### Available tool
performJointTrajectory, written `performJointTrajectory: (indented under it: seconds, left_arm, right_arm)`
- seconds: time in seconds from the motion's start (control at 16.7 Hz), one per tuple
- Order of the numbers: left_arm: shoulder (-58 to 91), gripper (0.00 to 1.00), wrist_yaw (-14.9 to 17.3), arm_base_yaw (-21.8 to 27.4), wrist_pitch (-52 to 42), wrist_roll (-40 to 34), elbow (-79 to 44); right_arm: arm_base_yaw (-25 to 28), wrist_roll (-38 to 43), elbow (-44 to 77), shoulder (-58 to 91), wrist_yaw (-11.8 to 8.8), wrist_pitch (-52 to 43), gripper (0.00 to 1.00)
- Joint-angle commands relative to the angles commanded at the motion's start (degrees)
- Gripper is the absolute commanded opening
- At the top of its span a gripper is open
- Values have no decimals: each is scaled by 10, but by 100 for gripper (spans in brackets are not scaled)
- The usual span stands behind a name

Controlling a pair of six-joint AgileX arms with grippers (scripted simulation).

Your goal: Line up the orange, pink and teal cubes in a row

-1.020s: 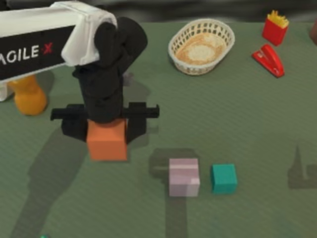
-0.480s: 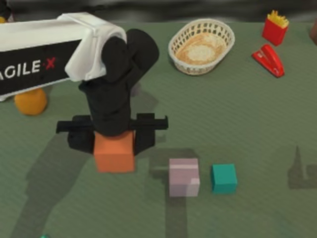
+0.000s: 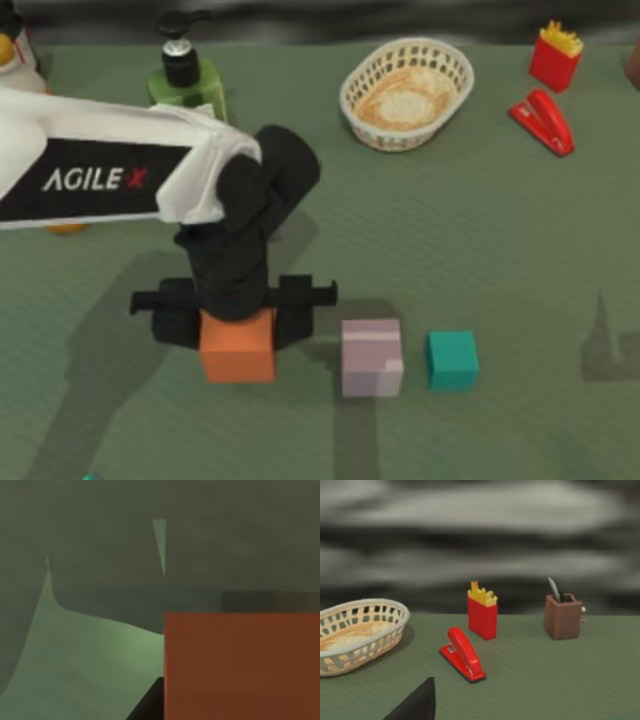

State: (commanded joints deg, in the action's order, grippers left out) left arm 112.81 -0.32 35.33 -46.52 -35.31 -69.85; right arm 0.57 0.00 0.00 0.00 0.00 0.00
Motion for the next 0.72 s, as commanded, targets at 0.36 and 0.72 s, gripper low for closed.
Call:
performJointTrajectory:
  seconds: [0.36,0.72]
  left_arm:
    - [1,15,0,0,2,0,2]
    - [1,60,0,0,2,0,2]
  right_arm:
    - [0,0,0,0,0,0,100]
    - [0,0,0,0,0,0,100]
